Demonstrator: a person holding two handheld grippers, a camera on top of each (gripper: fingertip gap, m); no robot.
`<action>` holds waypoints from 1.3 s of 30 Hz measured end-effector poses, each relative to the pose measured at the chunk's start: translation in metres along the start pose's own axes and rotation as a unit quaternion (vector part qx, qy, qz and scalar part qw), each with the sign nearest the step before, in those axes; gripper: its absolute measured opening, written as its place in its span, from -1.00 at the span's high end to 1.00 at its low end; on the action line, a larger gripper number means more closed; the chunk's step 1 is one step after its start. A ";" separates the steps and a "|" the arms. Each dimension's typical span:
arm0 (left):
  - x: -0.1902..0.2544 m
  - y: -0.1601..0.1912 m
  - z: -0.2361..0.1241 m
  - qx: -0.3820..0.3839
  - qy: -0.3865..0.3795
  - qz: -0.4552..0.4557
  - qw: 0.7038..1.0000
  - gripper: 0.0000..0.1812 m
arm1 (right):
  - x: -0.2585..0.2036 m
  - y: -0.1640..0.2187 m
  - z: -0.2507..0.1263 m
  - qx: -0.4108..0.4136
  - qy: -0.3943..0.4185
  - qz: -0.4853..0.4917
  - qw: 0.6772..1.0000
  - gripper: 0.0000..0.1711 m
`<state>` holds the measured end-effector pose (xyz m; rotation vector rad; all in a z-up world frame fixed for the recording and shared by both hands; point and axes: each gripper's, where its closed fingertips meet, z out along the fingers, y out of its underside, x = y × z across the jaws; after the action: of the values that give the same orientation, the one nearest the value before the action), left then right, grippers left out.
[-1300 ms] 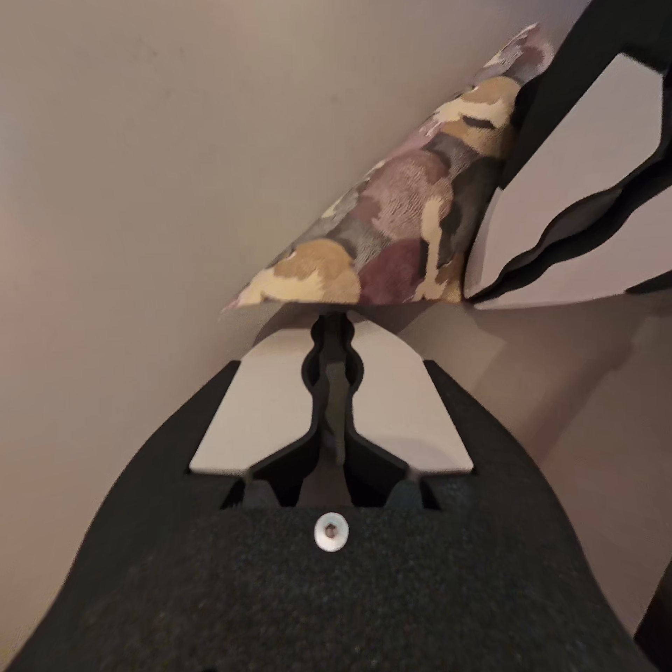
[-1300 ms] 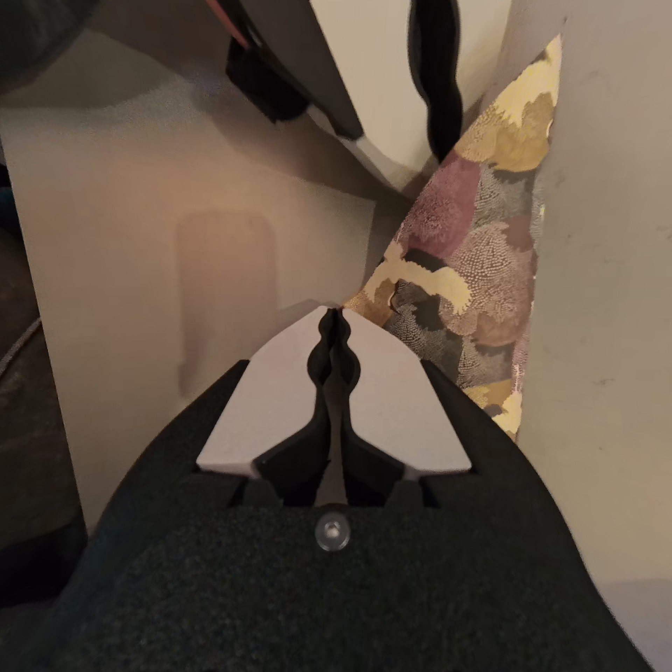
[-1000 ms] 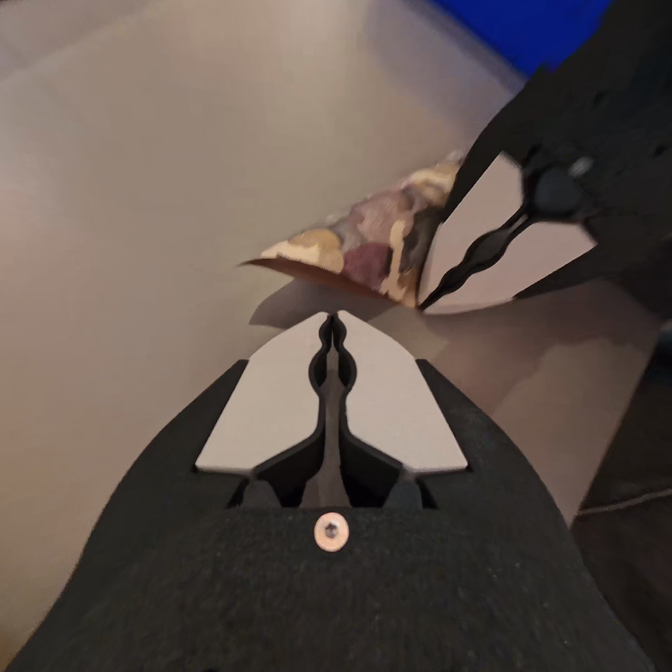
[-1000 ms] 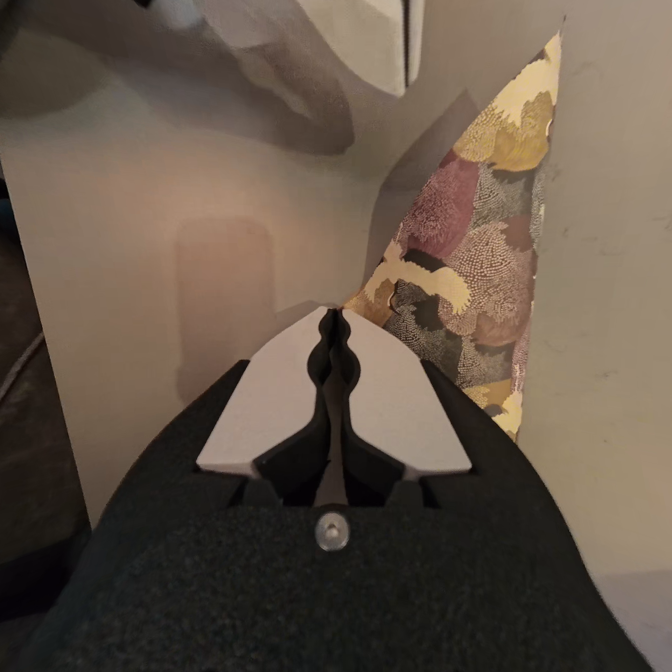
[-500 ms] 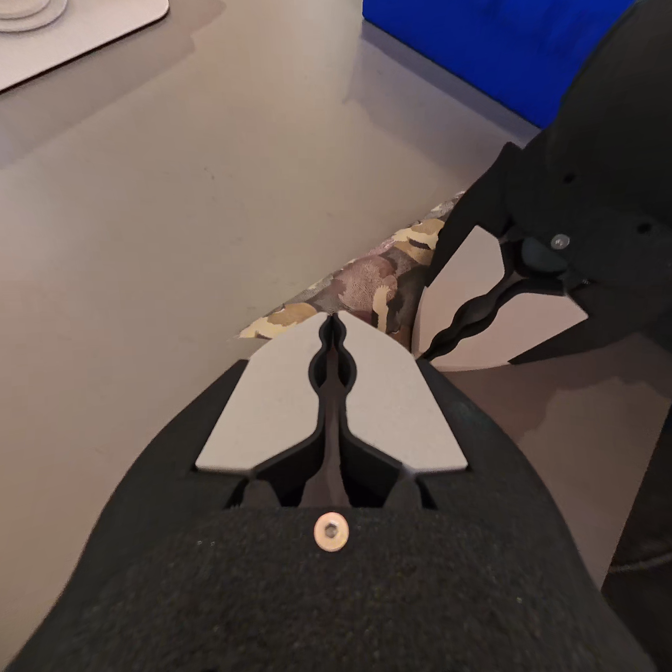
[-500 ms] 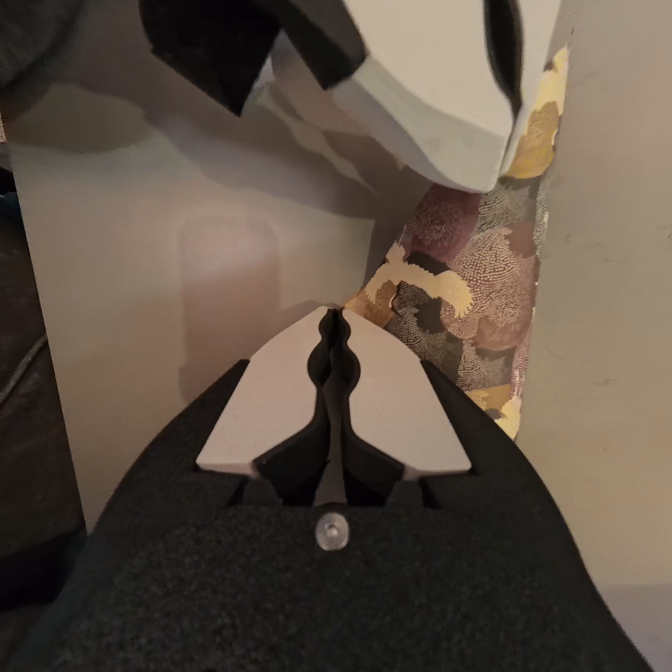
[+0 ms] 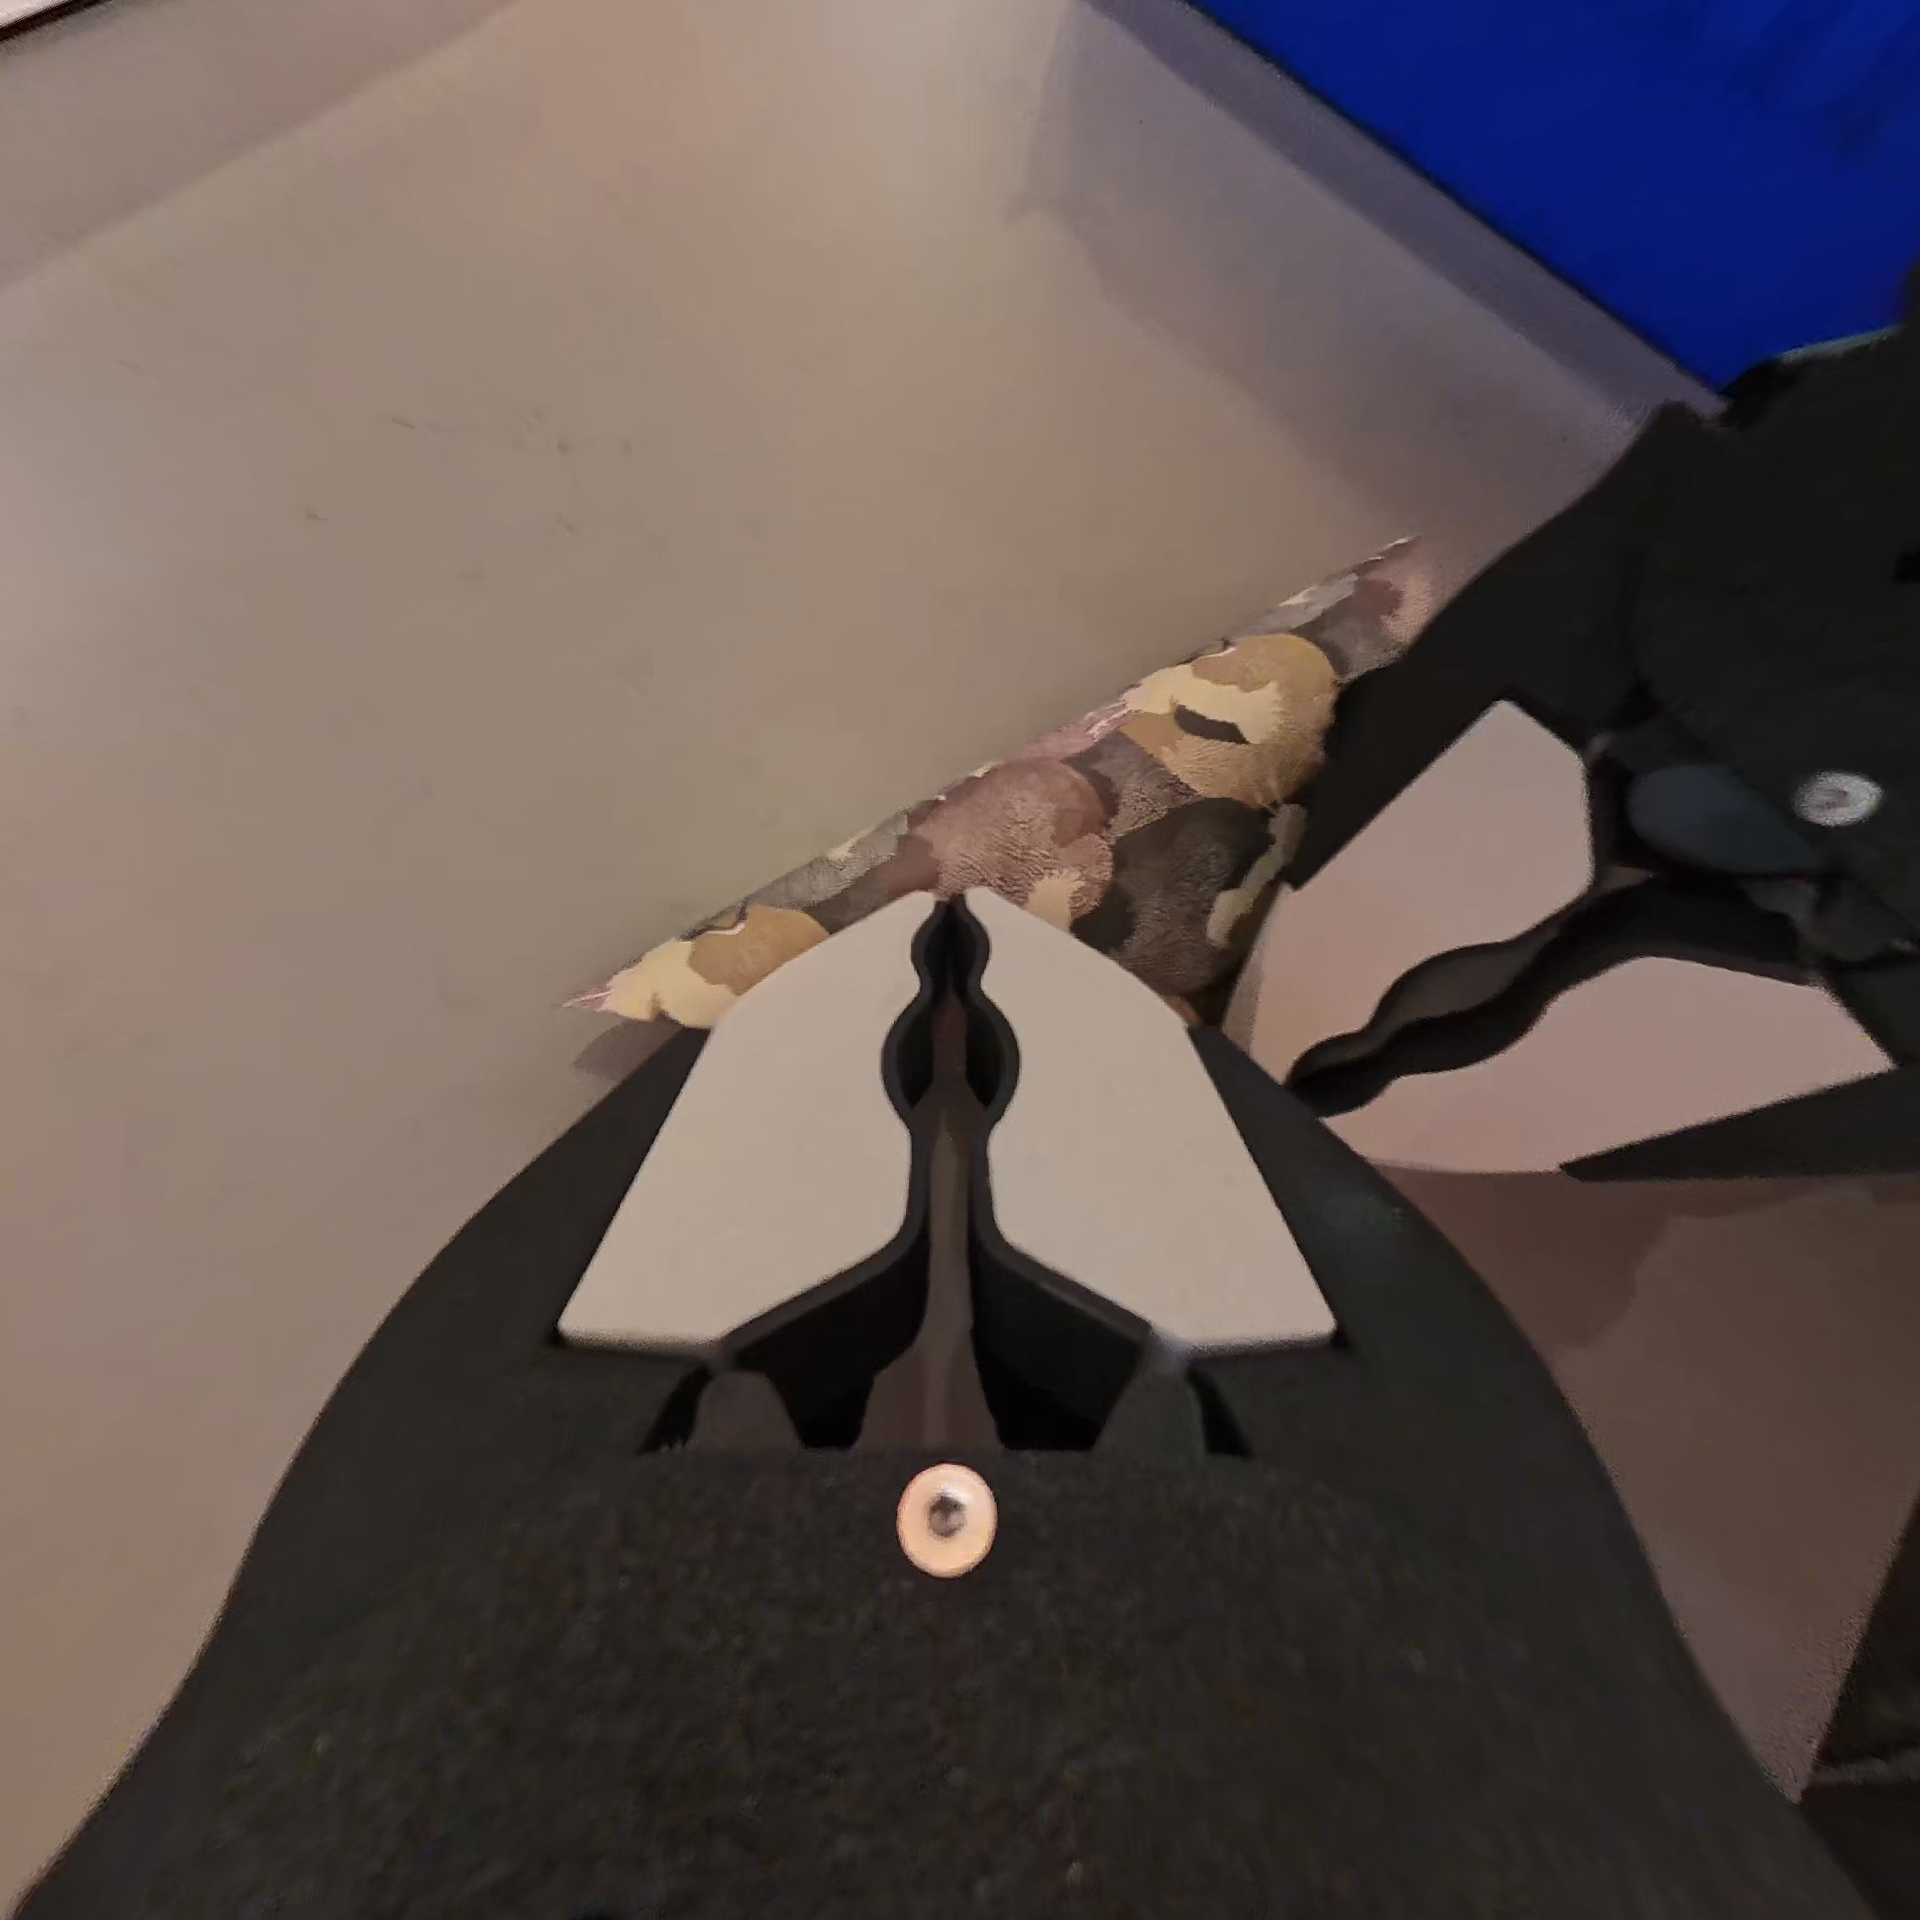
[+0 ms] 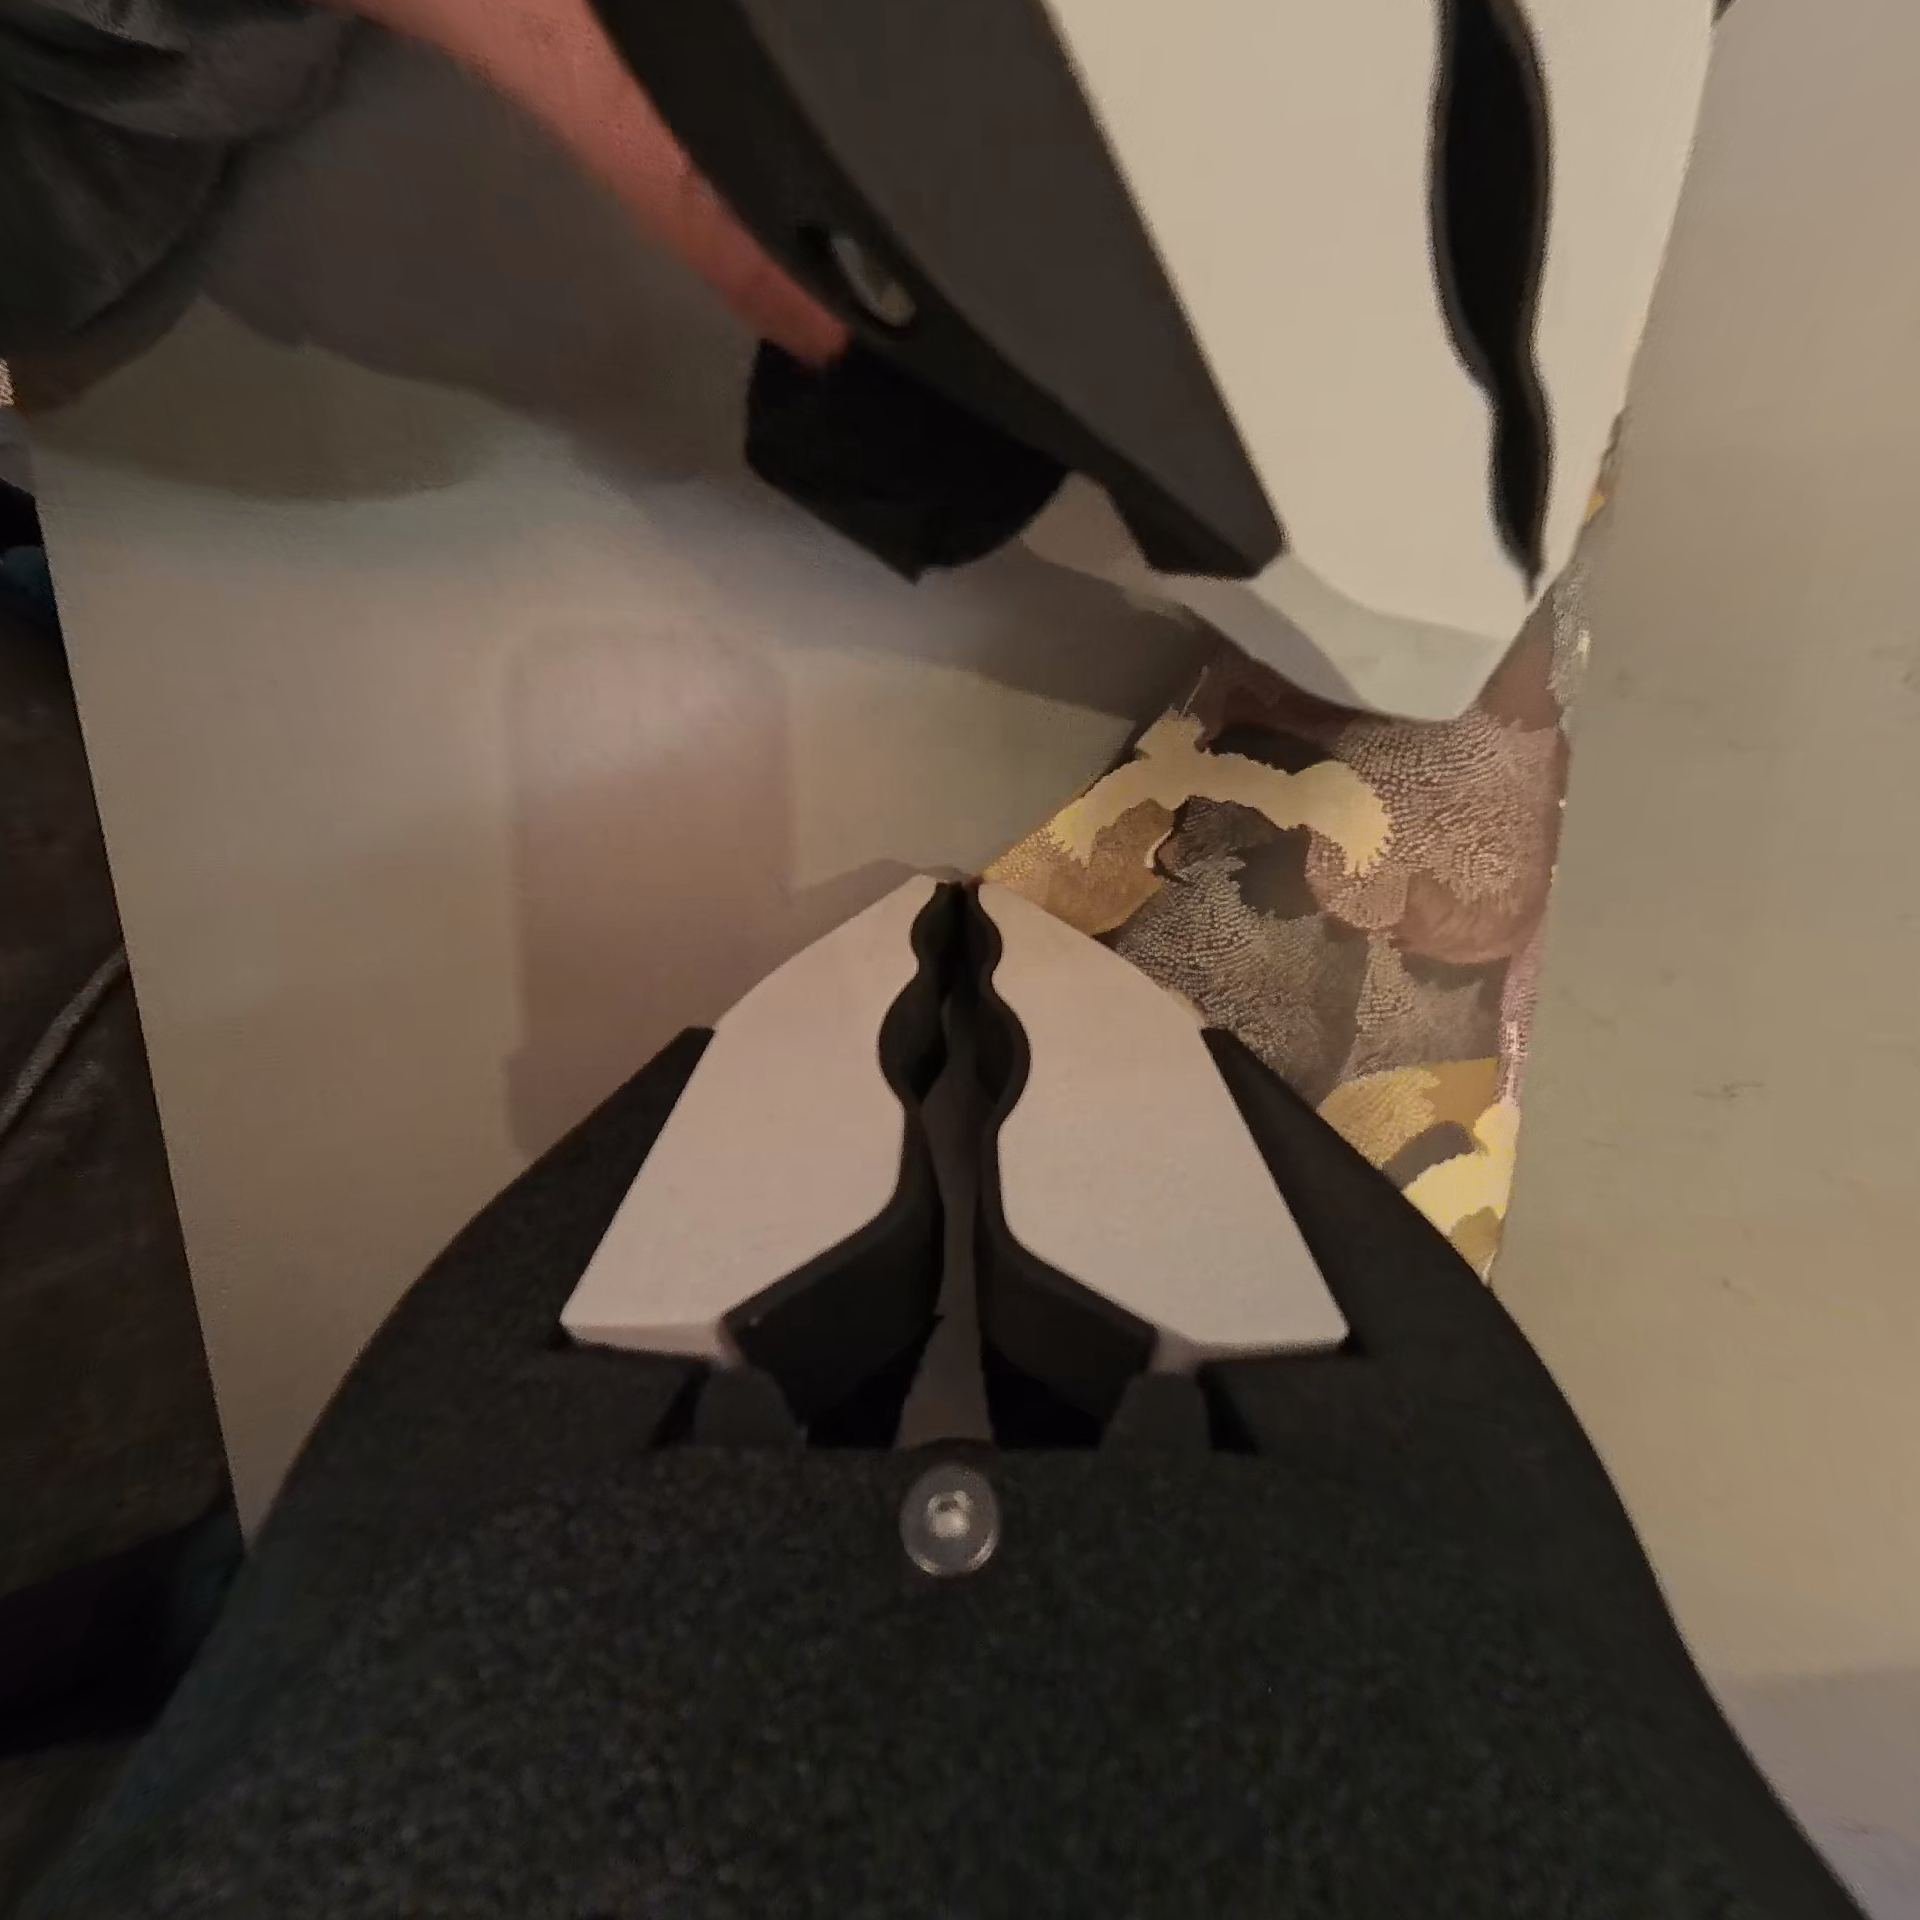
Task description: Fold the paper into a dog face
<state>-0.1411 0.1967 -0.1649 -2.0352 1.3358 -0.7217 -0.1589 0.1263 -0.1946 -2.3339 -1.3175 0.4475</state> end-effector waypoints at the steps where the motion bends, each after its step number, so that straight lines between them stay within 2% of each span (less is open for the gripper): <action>1: -0.003 0.000 0.002 -0.002 -0.007 -0.001 1.000 1.00 | 0.000 0.000 0.000 0.001 -0.001 0.000 1.000 0.99; 14: -0.025 0.004 0.012 -0.027 -0.037 0.004 0.999 1.00 | 0.000 0.000 0.000 0.003 -0.003 0.000 1.000 1.00; 28: -0.031 0.010 0.016 -0.045 -0.021 0.045 0.998 1.00 | 0.000 0.000 0.000 0.009 -0.011 0.009 1.000 1.00; 39: -0.046 0.014 0.015 -0.053 -0.027 0.028 0.998 1.00 | 0.000 0.000 -0.001 0.013 -0.015 0.014 1.000 1.00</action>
<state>-0.1547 0.2379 -0.1903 -2.0755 1.4201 -0.5774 -0.1585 0.1258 -0.1942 -2.3363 -1.2865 0.5067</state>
